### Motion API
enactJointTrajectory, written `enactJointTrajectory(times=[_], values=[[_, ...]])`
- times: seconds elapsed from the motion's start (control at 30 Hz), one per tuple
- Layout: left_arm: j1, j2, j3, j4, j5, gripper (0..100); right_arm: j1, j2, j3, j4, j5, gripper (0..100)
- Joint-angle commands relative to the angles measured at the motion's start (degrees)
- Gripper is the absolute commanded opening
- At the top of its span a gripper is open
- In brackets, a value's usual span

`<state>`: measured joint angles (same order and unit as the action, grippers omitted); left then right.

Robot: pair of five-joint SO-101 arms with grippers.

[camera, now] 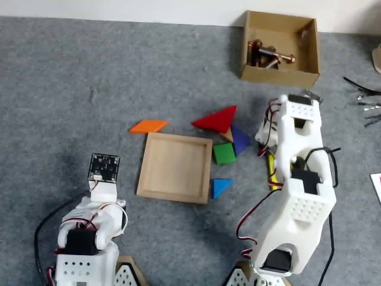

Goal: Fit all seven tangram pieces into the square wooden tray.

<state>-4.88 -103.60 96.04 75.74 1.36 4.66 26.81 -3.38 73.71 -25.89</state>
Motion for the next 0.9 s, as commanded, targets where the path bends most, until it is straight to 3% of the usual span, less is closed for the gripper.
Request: enactJointTrajectory(times=[0.0, 0.3, 0.67, 0.87], values=[[-0.7, -0.9, 1.1, 0.3, 0.4, 1, -0.7, -1.3, -3.5, 0.2, 0.8, 37.2], [-0.7, -0.9, 1.1, 0.3, 0.4, 1, -0.5, -1.2, -3.0, 0.2, 0.8, 31.0], [-0.7, -0.9, 1.1, 0.3, 0.4, 1, 0.2, -1.1, -2.0, 0.7, 0.8, 31.0], [-0.7, -0.9, 1.1, 0.3, 0.4, 1, 0.2, -1.1, 0.4, 0.3, 5.2, 30.7]])
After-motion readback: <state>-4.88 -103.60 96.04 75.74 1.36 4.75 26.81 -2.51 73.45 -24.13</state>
